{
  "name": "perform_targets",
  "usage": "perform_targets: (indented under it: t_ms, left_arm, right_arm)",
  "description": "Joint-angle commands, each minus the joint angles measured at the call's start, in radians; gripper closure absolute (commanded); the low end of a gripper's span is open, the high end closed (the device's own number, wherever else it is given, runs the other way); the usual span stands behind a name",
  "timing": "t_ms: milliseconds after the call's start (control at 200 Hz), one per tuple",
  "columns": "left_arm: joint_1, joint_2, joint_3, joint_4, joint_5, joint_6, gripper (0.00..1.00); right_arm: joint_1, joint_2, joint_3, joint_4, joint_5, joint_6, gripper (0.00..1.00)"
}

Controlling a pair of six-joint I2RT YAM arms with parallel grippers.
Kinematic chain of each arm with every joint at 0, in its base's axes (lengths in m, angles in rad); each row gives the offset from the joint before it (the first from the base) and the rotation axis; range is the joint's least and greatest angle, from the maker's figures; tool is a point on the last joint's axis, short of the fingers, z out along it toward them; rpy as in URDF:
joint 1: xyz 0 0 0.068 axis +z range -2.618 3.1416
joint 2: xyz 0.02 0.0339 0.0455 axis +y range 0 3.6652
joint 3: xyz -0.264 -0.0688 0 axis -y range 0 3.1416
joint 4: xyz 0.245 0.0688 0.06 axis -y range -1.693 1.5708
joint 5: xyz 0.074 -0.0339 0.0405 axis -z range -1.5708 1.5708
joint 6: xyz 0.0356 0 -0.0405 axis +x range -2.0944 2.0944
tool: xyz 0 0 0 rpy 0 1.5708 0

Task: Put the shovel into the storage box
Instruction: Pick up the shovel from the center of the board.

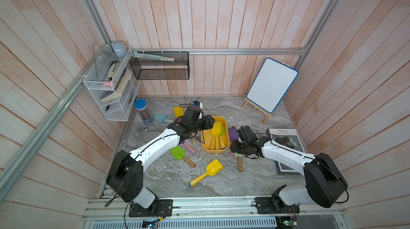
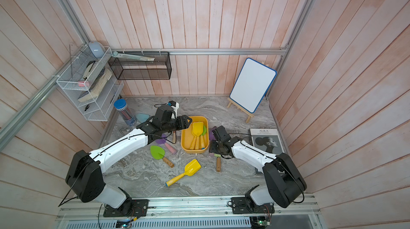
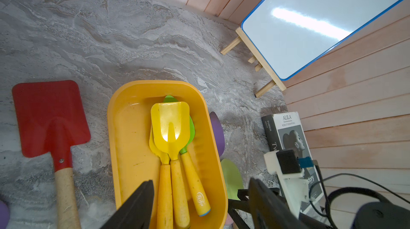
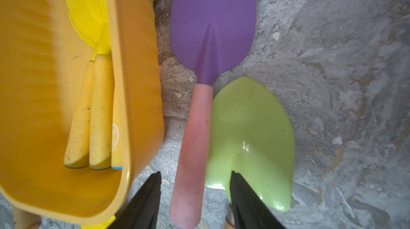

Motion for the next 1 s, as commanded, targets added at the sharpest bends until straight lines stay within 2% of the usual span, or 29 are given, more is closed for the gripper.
perform_targets:
  t_ms: [0, 345, 485, 575, 995]
  left_arm:
    - [-0.004, -0.025, -0.019, 0.021, -0.009, 0.001, 0.27]
    - [-0.005, -0.033, -0.034, 0.023, -0.017, -0.001, 0.27]
    - [-0.004, -0.032, -0.036, 0.024, -0.02, -0.001, 0.27]
    - [-0.005, -0.033, -0.037, 0.024, -0.02, -0.001, 0.27]
    - [-0.004, -0.035, -0.041, 0.035, -0.002, 0.0, 0.27]
  right_arm:
    - [-0.005, 0.028, -0.026, 0.025, -0.012, 0.022, 0.45]
    - [0.005, 0.078, -0.034, 0.063, -0.022, 0.029, 0.48]
    - [0.013, 0.096, -0.025, 0.066, -0.025, 0.029, 0.52]
    - [0.014, 0.104, -0.024, 0.065, -0.026, 0.028, 0.58]
    - [0.015, 0.053, -0.009, 0.006, 0.032, 0.031, 0.98]
